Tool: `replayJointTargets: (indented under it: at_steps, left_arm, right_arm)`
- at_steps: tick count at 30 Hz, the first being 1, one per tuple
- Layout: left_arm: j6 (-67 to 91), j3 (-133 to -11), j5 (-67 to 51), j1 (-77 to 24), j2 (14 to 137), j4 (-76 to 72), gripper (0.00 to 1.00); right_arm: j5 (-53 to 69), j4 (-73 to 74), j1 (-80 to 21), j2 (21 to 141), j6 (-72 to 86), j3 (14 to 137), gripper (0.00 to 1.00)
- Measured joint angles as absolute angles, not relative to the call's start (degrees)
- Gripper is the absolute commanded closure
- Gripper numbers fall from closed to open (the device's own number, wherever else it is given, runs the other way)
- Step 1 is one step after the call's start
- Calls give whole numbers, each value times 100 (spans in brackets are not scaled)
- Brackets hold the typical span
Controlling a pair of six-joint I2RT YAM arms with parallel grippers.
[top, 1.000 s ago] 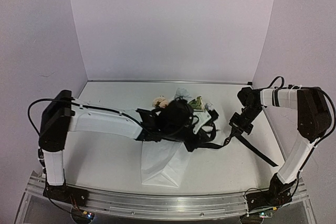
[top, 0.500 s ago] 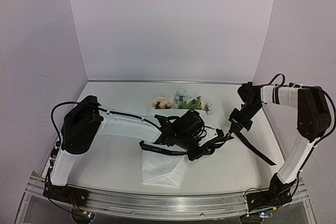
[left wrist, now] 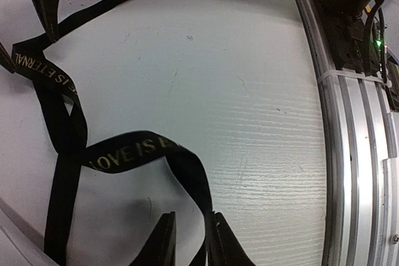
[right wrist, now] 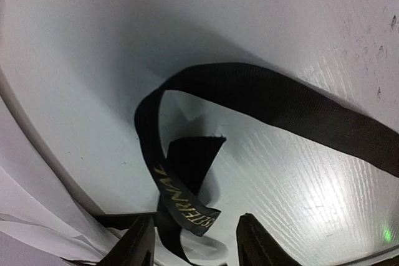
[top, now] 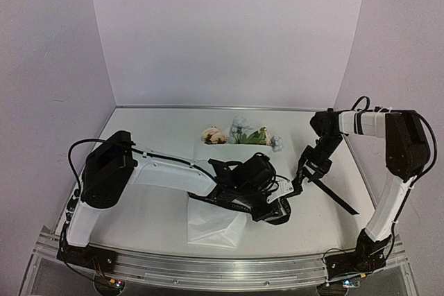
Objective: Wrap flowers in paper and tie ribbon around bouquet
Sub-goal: Place the left side of the ribbon on the folded bouquet.
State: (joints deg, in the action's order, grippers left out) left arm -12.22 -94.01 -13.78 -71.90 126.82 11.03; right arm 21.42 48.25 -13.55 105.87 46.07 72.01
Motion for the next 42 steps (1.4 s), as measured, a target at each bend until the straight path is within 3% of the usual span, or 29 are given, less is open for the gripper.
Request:
replayJointTargets:
  at_steps: [2,5,12,20,24,27,40,42]
  left_arm:
    - [-1087,-9387,-1352,-7150,12682,999,50]
    - [-835,-9231,-1338,-7066,12659,636,41]
    - [46,-8221,-1341,-6719,11950,-92,39]
    - [1175,-6506,-783,-6037,9704,-655,37]
    - [1441,-5908,-288,-5884,8949,-556,37]
    - [1526,-5602,-46,-5822,8716,-296,37]
    - [1545,-5201,471,-5463,8654,815,36]
    - [1536,-5201,485,-5463,8654,852,36]
  right_arm:
    - [2130,4910,-1371,10420,4519,7052,42]
    - [2127,5095,-1408,9992,4345,6874,38]
    - [2154,5313,-1909,9408,3674,6850,34]
    - [2174,5530,-2741,10284,2886,7316,37]
    - [2165,5568,-2885,10742,2707,7530,44]
    - [2151,5582,-2943,10981,2633,7629,55]
    - [2130,5631,-3010,11181,2602,7662,91]
    - [2133,5643,-3016,11181,2609,7662,92]
